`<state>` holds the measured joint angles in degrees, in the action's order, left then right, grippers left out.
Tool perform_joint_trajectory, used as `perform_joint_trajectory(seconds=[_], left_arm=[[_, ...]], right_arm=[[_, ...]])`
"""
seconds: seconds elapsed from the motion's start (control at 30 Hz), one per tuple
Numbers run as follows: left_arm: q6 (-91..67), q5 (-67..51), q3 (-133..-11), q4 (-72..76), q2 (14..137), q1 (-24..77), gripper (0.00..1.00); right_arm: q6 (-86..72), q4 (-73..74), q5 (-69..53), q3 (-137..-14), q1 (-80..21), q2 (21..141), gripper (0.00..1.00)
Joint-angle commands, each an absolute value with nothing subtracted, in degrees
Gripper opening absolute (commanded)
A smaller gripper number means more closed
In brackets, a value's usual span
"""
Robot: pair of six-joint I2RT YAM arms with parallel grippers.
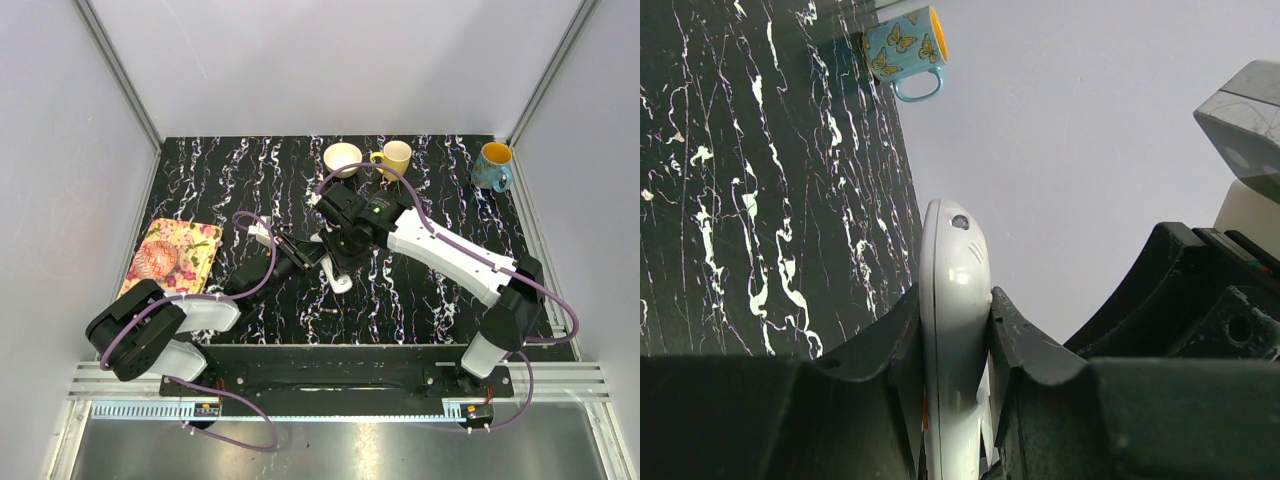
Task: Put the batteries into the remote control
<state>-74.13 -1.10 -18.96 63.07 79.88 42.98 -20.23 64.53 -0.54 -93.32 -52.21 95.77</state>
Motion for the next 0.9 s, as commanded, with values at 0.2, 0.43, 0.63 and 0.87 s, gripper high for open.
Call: perform_joint_trajectory(seconds=[0.2, 0.43, 0.63, 0.87], left_arm=[[-78.05, -3.34, -19.34, 74.0, 78.57, 44.38, 0.0], [-78.05, -2.81, -19.07, 74.0, 78.57, 44.38, 0.0], [-78.05, -2.29, -18.72, 74.09, 78.58, 44.38, 0.0], [-78.57, -1.67, -18.98, 74.09, 78.49, 44.38, 0.0]], right_arm=[[-21.88, 62.14, 4.75, -94.57, -51.94, 97.12, 0.17], [-22.5, 62.23, 4.75, -94.13, -52.03, 96.59, 0.26], [-22.85, 62.58, 4.57, -94.31, -51.94, 96.5, 0.33], [-22.68, 63.28, 4.57, -93.87, -52.03, 96.42, 0.49]])
